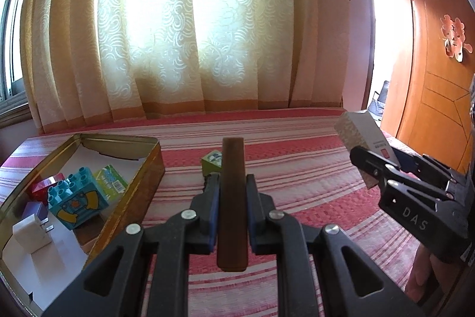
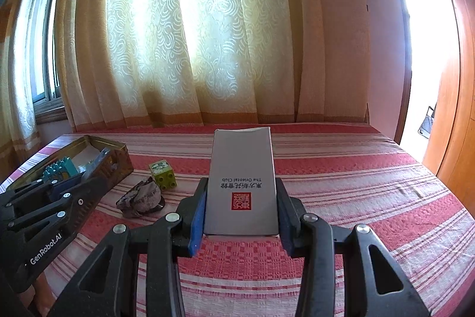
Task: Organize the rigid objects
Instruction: 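Carry the brown bar and white box toward the tin tray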
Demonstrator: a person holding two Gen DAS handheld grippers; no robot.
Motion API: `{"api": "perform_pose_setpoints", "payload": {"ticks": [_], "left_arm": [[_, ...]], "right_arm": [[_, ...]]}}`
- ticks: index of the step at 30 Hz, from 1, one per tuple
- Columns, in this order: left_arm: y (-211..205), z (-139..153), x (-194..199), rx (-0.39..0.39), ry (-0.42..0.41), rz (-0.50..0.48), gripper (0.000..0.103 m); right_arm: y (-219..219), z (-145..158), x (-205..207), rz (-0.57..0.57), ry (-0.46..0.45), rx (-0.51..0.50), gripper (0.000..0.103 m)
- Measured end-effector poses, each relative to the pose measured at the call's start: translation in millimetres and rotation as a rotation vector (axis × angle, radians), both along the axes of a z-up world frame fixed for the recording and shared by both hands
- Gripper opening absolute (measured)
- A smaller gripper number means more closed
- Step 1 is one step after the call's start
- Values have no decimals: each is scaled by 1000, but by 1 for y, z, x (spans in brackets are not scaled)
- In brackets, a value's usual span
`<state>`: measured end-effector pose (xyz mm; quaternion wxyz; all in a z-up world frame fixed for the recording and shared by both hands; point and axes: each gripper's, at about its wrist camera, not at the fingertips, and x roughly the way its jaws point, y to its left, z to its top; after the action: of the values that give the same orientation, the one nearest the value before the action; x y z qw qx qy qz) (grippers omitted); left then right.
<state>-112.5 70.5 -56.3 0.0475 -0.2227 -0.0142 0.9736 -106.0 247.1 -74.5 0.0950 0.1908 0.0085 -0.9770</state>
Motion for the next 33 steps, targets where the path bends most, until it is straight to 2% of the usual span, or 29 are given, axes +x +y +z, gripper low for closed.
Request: {"api": "perform_pose_setpoints", "payload": {"ticks": [16, 33], "left_arm": [[-19, 0, 8, 37, 6, 35, 14], [-29, 1, 12, 43, 24, 64, 14]], "right_arm": [[-18, 1, 13, 42, 47, 3, 43], [-33, 3, 25, 81, 89, -6, 43]]}}
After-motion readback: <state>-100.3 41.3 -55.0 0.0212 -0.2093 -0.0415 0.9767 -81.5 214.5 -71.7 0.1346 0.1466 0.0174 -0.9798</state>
